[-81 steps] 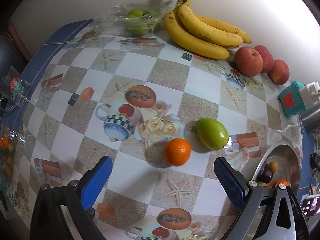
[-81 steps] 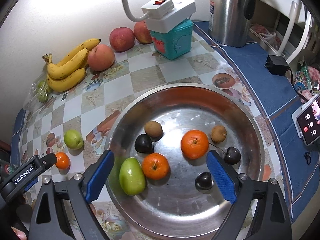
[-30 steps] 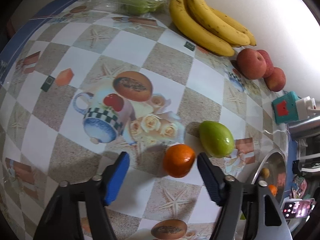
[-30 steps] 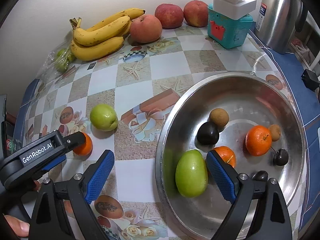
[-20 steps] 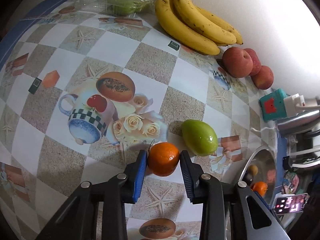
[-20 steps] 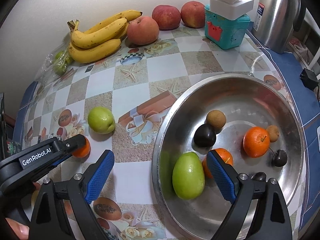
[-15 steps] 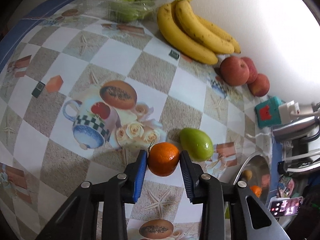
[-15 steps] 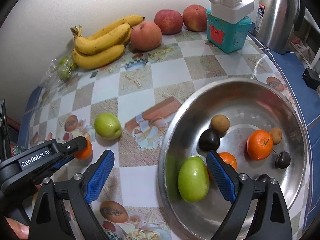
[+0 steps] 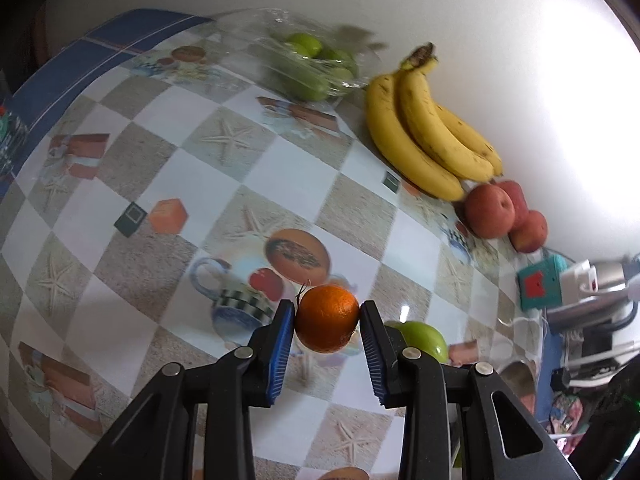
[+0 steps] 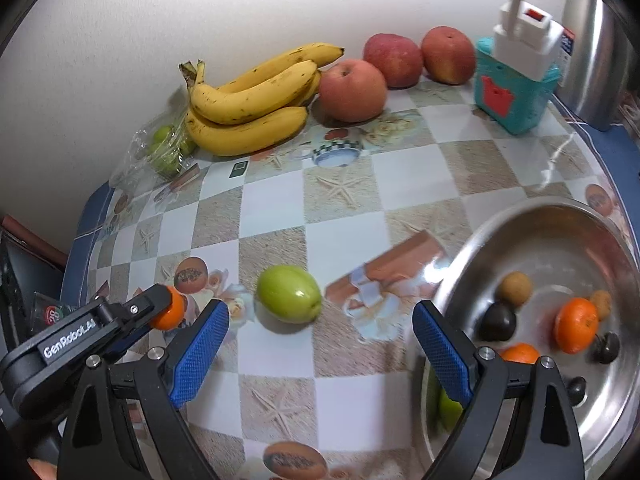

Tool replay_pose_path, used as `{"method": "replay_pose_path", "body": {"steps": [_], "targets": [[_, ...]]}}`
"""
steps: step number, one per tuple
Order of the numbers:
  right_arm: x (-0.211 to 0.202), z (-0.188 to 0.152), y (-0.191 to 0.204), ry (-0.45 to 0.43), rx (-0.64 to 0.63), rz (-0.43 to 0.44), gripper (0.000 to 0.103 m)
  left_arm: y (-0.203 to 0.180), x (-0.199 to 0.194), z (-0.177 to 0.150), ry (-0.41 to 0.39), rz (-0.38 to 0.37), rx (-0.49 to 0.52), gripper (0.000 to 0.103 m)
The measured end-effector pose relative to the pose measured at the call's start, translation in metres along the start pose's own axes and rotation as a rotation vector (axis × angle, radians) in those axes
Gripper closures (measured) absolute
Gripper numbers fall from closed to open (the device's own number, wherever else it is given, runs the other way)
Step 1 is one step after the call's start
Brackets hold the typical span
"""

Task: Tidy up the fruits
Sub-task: 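Grasp the orange with the left tool while the right tool grasps the green pear, then carry the orange and green pear over the steel basin with both tools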

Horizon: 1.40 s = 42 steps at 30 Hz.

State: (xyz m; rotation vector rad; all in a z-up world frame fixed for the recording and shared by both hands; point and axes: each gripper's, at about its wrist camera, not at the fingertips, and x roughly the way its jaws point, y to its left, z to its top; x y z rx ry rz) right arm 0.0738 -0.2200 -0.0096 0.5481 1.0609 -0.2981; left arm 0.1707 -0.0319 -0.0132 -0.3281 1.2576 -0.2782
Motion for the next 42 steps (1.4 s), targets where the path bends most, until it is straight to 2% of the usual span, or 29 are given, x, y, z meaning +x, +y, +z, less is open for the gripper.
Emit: {"method": "replay_pose_path", "body": {"steps": [12,15,18,20,22,26,34,42], "targets": [[0.043,0.004,0.024,0.049,-0.054,-0.026,0.016,0.024,0.004,0.008,0.002,0.002,-0.071,0.067],[0.05,0.004,0.027,0.058,-0.065,-0.042,0.031,0.025,0.005,0.008,0.005,0.001,-0.076,0.067],[0.055,0.003,0.029,0.066,-0.068,-0.045,0.032,0.024,0.007,0.009,0.008,-0.001,-0.075,0.067],[0.056,0.002,0.031,0.068,-0.073,-0.045,0.037,0.023,0.008,0.008,0.01,-0.002,-0.074,0.067],[0.058,0.002,0.032,0.07,-0.077,-0.044,0.047,0.022,0.008,0.008,0.012,-0.002,-0.072,0.067],[0.057,0.002,0.033,0.064,-0.086,-0.055,0.052,0.022,0.009,0.008,0.01,0.002,-0.074,0.067],[0.054,0.0,0.031,0.058,-0.074,-0.041,0.053,0.022,0.005,0.008,0.003,0.006,-0.064,0.067],[0.029,-0.006,0.032,0.033,-0.081,-0.026,0.053,0.014,-0.008,0.001,0.0,0.003,-0.032,0.067]]}}
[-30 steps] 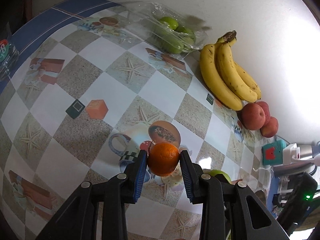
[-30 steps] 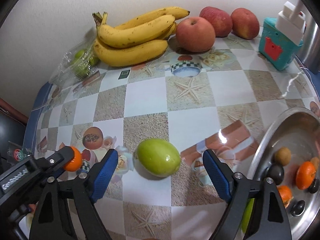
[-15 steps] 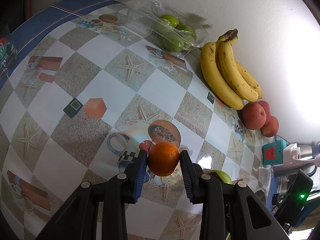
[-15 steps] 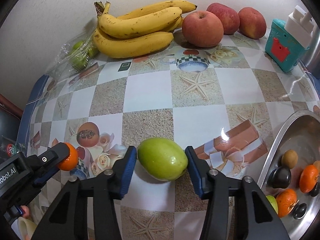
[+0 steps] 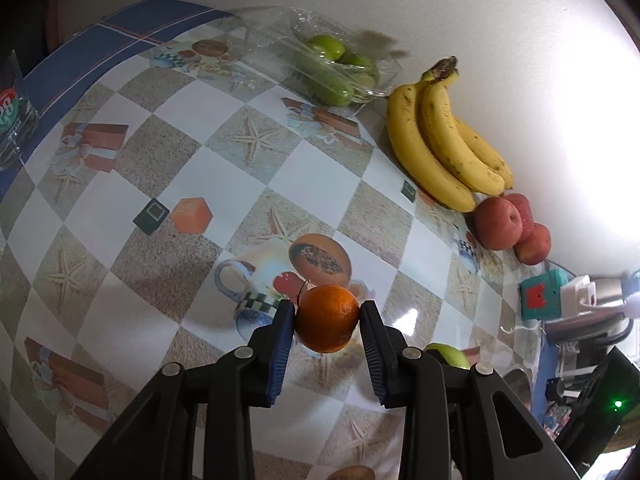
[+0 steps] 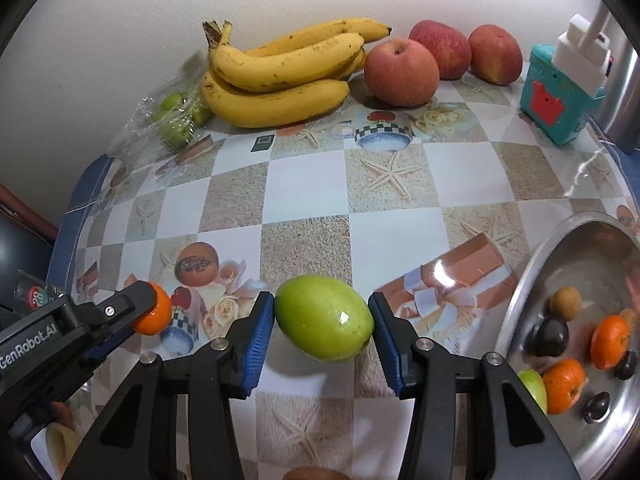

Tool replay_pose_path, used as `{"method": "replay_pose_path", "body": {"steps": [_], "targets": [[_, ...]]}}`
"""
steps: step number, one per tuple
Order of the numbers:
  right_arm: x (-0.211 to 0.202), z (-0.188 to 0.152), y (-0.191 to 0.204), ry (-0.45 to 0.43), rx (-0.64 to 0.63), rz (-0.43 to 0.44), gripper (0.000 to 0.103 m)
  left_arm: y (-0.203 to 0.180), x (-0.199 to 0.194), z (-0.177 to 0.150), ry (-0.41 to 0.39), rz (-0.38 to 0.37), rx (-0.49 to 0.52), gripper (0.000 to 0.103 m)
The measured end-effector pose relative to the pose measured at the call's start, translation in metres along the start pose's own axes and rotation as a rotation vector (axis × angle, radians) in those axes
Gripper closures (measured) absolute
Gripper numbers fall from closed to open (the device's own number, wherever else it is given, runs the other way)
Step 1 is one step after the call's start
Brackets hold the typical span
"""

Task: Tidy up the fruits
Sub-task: 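Carry the orange and green pear over the steel basin with both tools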

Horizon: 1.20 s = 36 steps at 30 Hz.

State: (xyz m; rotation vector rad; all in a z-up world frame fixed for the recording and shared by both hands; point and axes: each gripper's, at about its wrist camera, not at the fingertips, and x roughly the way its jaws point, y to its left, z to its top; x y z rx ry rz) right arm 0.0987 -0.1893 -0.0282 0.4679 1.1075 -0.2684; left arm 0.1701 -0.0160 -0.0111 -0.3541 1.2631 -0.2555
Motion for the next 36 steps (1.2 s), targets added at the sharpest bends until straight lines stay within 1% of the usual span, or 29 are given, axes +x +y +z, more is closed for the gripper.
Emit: {"method": "replay_pose_path", "body": {"steps": [4,12,23,30,33,36], "targets": [[-0.014,-0.007,-0.001,-0.002,0.001,-0.01,0.053,-0.014,-0.013,-0.008,-0.018,0.001,0.046,0.067],[-0.046,-0.025,-0.01,-0.011,0.01,-0.04,0.053,-0.038,-0.03,-0.025,-0.017,-0.022,0.127,0.067],[-0.084,-0.056,-0.041,-0.027,0.071,-0.06,0.053,-0.059,-0.053,-0.046,-0.022,-0.027,0.202,0.067],[-0.099,-0.068,-0.06,-0.048,0.112,-0.071,0.053,-0.07,-0.064,-0.063,-0.026,-0.042,0.245,0.067],[-0.106,-0.072,-0.073,-0.058,0.139,-0.076,0.053,-0.08,-0.067,-0.072,-0.024,-0.049,0.274,0.067],[-0.109,-0.074,-0.093,-0.068,0.176,-0.109,0.053,-0.095,-0.068,-0.08,-0.015,-0.06,0.317,0.067]]}}
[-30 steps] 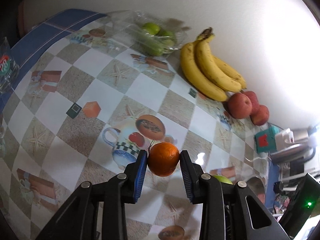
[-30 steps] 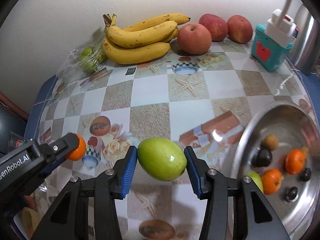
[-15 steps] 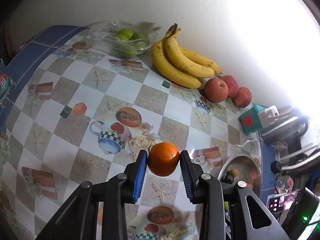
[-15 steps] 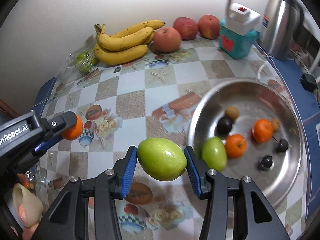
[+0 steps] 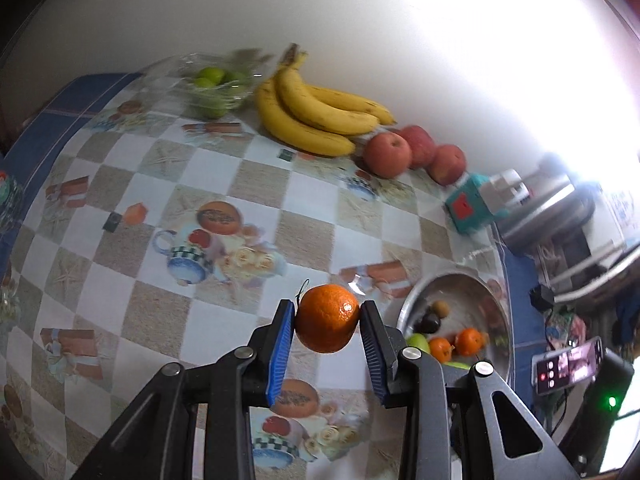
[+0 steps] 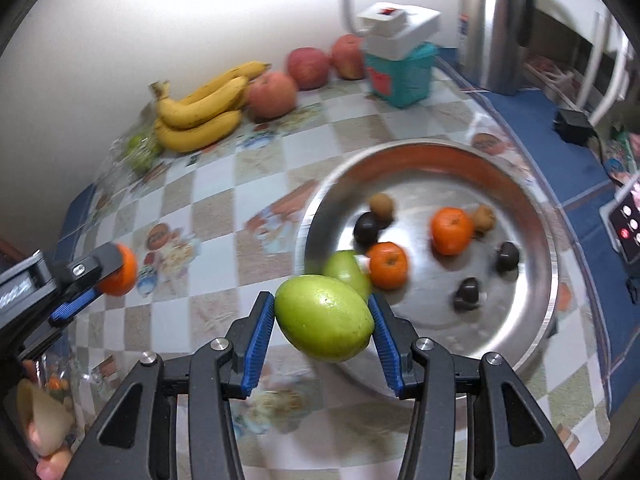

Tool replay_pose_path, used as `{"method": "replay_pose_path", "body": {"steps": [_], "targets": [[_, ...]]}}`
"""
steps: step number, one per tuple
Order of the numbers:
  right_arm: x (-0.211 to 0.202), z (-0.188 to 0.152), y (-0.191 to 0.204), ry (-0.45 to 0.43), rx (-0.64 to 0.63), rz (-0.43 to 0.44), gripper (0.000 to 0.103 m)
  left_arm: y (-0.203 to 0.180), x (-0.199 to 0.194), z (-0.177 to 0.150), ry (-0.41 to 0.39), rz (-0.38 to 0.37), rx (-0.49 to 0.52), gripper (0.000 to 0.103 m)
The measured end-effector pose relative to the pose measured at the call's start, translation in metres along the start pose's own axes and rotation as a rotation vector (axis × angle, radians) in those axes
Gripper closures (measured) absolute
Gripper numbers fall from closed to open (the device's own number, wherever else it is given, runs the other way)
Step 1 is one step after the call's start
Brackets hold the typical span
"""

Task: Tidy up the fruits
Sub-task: 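Carry the orange and green pear over the steel basin with both tools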

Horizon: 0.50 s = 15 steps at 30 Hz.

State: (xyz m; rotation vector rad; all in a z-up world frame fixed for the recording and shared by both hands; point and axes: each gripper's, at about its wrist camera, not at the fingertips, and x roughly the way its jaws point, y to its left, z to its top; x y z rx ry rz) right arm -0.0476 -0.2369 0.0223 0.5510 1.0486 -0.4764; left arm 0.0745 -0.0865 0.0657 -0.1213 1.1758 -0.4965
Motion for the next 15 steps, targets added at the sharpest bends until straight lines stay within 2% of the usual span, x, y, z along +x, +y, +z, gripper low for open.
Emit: {"method": "replay_pose_path", "body": {"steps": [6,15], "targets": [[-0.001,0.003,-0.04,0.004,0.09,-0.041,0.053,-0.04,0.01,-0.011,0.052,-0.073,0.085,0.067],[0.007,-0.004,-0.065,0.059,0.123,-0.074,0.053,-0.08,0.042,-0.033,0.169,-0.132,0.166,0.067]]}}
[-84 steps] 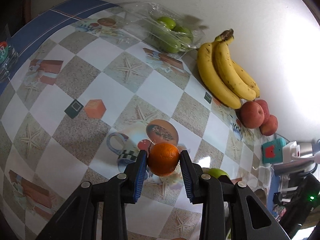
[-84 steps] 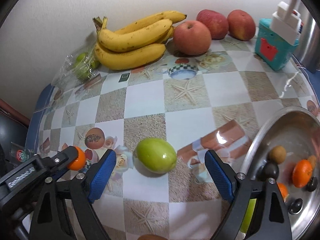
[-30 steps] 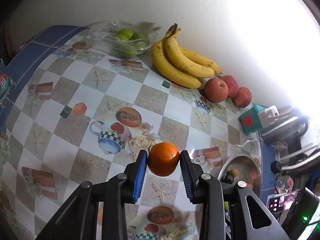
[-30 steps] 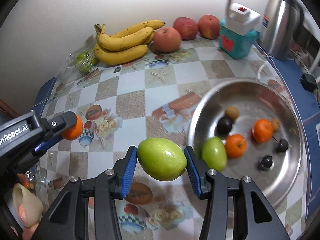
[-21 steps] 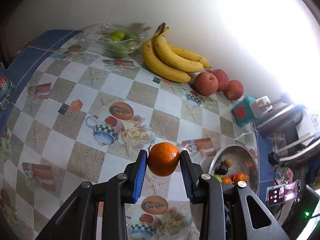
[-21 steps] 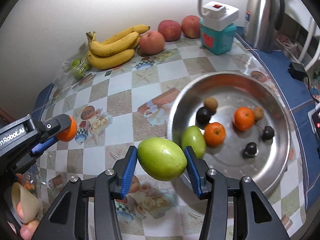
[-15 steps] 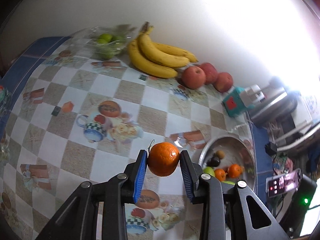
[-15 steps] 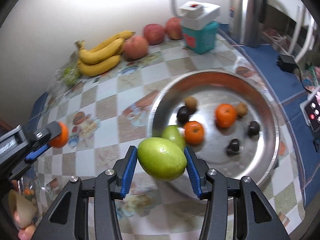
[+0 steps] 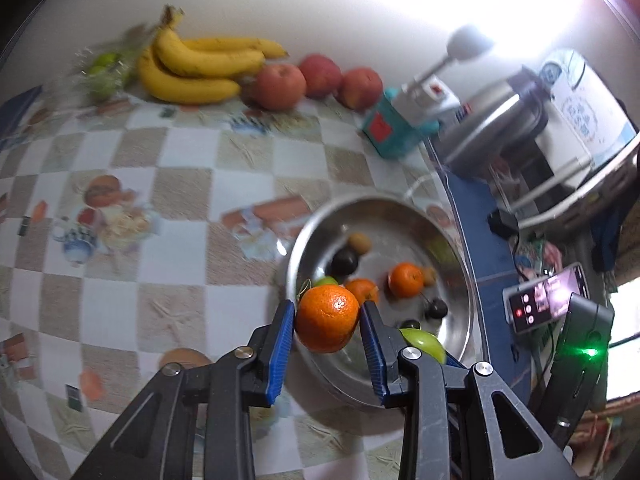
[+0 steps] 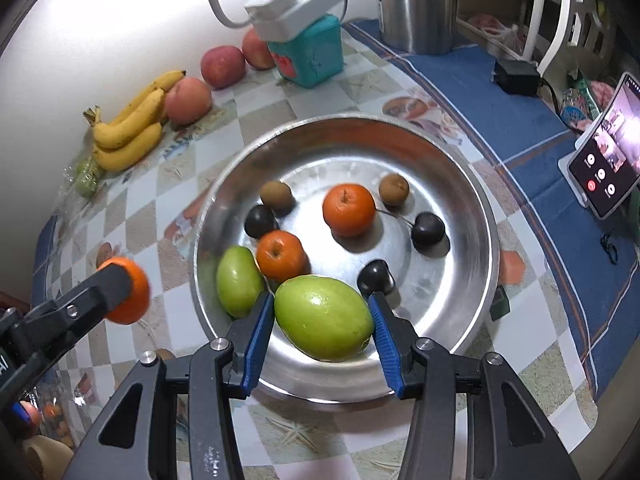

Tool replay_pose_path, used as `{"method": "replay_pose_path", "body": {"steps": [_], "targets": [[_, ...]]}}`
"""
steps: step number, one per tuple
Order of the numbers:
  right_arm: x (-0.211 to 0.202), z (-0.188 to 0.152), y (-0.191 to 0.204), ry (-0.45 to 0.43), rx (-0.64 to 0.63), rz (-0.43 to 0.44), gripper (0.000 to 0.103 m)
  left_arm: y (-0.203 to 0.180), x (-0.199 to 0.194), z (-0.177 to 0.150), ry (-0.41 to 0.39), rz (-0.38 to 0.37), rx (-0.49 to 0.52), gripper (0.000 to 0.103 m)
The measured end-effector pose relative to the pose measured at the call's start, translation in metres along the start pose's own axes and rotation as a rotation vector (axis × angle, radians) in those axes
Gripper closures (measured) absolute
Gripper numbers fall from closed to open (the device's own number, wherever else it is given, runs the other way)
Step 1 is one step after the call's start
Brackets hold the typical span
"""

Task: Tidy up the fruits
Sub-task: 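Carry the orange and green pear over the steel basin with both tools, then open both tools to drop the orange and pear into the basin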

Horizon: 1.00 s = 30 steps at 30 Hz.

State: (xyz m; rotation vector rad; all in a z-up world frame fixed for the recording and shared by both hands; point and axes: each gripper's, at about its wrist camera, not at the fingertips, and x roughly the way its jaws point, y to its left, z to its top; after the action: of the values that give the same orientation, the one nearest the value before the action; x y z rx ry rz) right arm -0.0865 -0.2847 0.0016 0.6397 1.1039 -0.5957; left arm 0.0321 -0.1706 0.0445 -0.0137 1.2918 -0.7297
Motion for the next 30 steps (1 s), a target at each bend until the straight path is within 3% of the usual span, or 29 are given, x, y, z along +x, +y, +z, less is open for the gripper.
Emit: {"method": "replay_pose_path", "body": {"steps": [12,30], "targets": [[0.015,-0.013,-0.01,0.07,-0.003,-0.014,0.053,-0.014,0.03,-0.009,0.097,-0.019,0.014,0.067],[0.028,-0.018,-0.009,0.119,-0.009,-0.016,0.053,-0.013,0.058,-0.014,0.178,-0.017,-0.016,0.067]]}}
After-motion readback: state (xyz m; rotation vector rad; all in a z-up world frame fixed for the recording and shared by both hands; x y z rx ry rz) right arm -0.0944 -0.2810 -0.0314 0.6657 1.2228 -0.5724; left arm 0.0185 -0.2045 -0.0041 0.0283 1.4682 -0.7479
